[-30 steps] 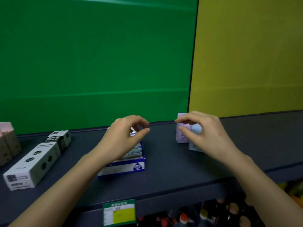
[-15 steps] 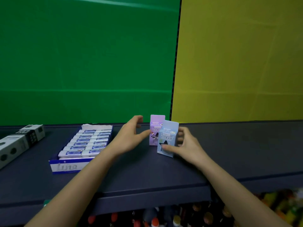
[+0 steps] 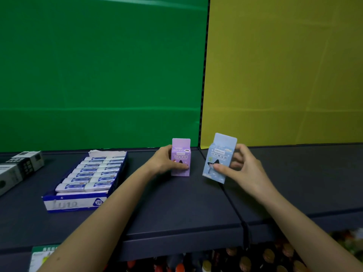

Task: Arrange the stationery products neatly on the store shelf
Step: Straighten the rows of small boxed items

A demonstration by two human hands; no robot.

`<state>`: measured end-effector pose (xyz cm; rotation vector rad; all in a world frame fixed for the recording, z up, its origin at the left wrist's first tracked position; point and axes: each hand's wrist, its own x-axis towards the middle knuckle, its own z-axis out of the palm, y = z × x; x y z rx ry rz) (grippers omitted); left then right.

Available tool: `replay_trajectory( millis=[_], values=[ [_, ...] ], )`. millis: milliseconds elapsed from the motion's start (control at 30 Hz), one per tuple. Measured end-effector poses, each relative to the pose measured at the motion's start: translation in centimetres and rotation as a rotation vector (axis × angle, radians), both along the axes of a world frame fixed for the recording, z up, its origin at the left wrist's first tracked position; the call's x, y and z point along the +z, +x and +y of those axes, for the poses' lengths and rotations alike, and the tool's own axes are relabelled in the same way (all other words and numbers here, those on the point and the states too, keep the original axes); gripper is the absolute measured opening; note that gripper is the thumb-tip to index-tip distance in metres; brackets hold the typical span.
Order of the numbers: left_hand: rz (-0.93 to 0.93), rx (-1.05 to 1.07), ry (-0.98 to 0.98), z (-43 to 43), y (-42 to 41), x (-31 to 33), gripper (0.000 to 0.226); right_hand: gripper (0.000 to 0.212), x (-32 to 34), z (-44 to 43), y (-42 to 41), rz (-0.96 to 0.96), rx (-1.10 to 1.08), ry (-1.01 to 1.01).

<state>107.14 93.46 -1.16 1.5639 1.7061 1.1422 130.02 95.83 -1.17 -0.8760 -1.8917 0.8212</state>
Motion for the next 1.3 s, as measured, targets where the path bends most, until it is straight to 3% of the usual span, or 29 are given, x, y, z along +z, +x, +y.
replay_trajectory(
  millis=[67, 267, 567, 900, 1300],
  values=[
    [0.022, -0.022, 0.007, 0.0, 0.0, 0.0, 0.039, 0.048, -0.1, 0.3, 0.2, -0.006, 0.005, 0.002],
    [0.068, 0.011, 0.131, -3.3, -0.4, 2.2, 0.037, 0.041, 0.7, 0.6, -0.9, 0.040, 0.107, 0.021],
    [0.195, 0.370, 0.395, -16.6, -5.8, 5.3, 0.051, 0.037, 3.0, -3.3, -8.8, 0.101, 0.441, 0.030],
    [0.175, 0.585, 0.402, -33.1, -13.1, 4.0, 0.076, 0.042, 3.9, -13.9, -20.1, 0.035, 0.722, 0.073],
    [0.229, 0.762, 0.297, -51.1, -22.6, 2.3, 0.065, 0.038, 2.1, -28.9, -33.9, 0.082, 0.890, 0.013]
  ],
)
